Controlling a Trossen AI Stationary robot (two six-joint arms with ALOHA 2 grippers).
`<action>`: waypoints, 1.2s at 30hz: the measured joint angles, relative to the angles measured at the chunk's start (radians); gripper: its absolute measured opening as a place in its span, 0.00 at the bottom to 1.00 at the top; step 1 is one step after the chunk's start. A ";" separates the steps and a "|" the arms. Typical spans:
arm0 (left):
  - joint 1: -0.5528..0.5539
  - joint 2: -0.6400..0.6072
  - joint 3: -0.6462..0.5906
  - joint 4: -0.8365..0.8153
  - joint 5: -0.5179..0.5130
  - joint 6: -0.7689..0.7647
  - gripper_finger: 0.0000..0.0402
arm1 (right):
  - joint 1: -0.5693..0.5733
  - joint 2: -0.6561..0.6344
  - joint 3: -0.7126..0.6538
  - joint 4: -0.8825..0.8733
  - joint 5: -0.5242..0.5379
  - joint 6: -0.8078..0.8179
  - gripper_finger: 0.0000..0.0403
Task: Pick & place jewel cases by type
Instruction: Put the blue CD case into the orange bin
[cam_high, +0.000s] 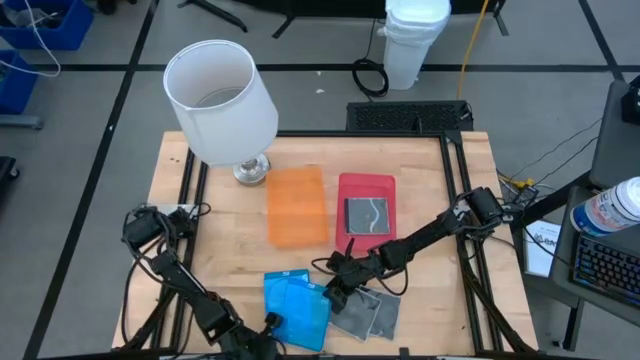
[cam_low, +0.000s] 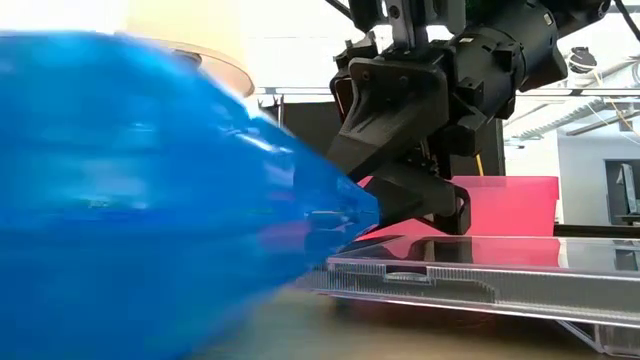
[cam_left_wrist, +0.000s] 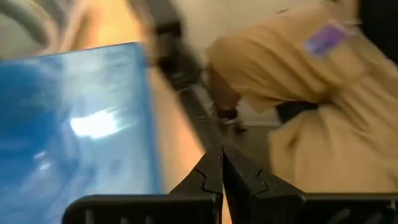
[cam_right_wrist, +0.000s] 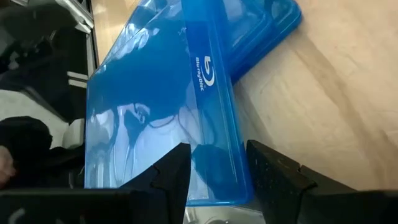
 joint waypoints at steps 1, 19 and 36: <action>0.005 0.000 0.000 -0.020 -0.017 -0.017 0.02 | 0.001 0.000 0.000 0.000 -0.001 0.000 0.36; 0.090 0.001 -0.004 -0.138 -0.053 -0.034 0.02 | 0.007 -0.001 0.000 0.095 -0.100 -0.030 0.35; 0.057 -0.023 -0.005 -0.142 0.028 -0.010 0.02 | 0.009 -0.017 0.001 0.178 -0.123 -0.054 0.04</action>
